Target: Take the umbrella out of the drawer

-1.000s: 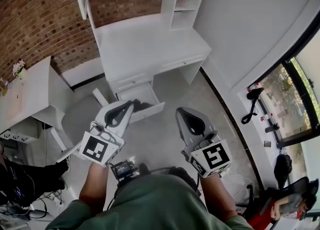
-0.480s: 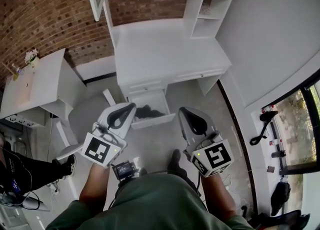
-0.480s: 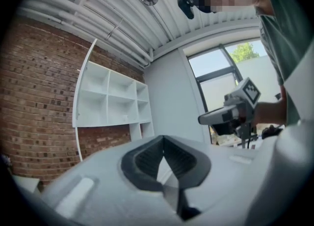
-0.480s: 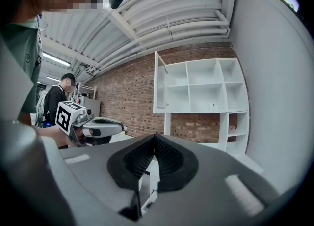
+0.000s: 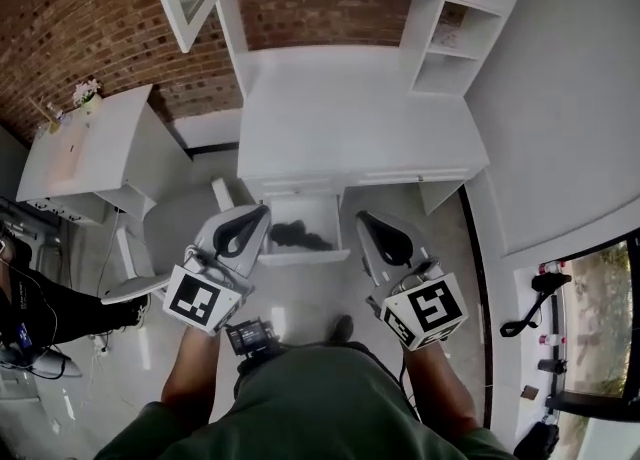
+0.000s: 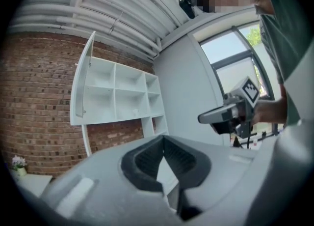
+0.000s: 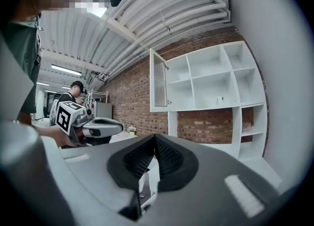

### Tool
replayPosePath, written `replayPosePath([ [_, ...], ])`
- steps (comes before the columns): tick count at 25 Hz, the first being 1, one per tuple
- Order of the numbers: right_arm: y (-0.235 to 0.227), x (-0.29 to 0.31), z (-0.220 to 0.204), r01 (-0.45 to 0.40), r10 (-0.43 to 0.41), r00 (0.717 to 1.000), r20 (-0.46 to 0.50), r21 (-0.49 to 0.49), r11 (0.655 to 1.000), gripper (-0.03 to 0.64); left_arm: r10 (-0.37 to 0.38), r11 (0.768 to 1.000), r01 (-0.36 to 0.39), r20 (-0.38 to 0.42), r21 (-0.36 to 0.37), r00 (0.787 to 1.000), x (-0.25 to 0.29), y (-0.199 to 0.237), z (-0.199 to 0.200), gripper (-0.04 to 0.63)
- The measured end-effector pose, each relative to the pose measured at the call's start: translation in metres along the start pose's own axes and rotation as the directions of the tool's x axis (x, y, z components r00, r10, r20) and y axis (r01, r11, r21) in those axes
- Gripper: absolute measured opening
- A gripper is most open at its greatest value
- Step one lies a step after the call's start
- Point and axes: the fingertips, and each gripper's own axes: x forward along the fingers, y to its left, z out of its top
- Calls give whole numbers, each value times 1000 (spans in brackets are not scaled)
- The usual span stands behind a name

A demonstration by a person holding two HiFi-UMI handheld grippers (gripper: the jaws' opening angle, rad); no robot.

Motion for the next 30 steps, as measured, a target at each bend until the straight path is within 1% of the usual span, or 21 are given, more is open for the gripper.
replayPosePath([
  [4, -28, 6, -1, -54, 54, 998, 14, -2, 999, 8, 54, 999, -54, -24, 8, 998, 20, -1, -2, 3],
  [8, -44, 17, -4, -91, 91, 996, 13, 16, 996, 7, 83, 997, -82, -52, 16, 995, 32, 2, -2, 3],
  [13, -49, 51, -13, -116, 117, 993, -9, 34, 993, 6, 104, 995, -104, -65, 0, 992, 39, 33, -14, 3],
  [19, -55, 98, -14, -90, 91, 994, -63, 17, 996, 8, 67, 997, -69, -69, -38, 995, 67, 82, -36, 3],
  [23, -61, 132, -11, -54, 53, 995, -83, -11, 998, 8, 18, 999, -18, -4, -39, 1000, 84, 114, -38, 3],
  [26, -61, 155, -12, -31, 29, 995, -92, -14, 999, 8, -20, 999, 20, 5, -49, 1000, 93, 132, -43, 3],
  [30, -62, 180, -24, -29, 28, 992, -120, -7, 1000, 8, -51, 997, 51, 0, -60, 999, 102, 148, -57, 3],
])
